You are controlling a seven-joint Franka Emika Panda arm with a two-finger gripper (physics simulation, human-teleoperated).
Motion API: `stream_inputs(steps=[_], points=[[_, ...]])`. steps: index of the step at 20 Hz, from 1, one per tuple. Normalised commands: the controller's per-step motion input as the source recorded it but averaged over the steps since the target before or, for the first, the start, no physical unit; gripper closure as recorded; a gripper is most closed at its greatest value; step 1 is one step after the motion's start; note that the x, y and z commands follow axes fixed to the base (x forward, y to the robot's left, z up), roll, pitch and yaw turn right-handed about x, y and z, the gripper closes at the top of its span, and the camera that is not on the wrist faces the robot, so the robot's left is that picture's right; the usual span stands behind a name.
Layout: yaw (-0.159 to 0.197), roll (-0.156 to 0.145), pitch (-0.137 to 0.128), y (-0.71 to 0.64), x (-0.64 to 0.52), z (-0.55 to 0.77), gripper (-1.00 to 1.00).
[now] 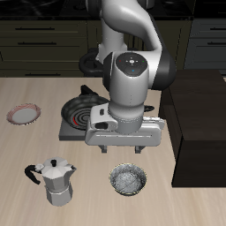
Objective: Place the bowl on top of the shelf
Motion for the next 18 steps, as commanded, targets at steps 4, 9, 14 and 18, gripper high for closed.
stream_inputs(steps=[4, 9, 14, 18], points=[[0.005, -0.017, 0.021, -0.02, 0.03, -0.21, -1.00], [-0.006, -0.002, 0.009, -0.01, 0.00, -0.15, -1.00], [0.008, -0.003, 0.017, -0.02, -0.03, -0.21, -1.00], [-0.008, -0.017, 0.023, -0.11, 0.01, -0.22, -1.00]])
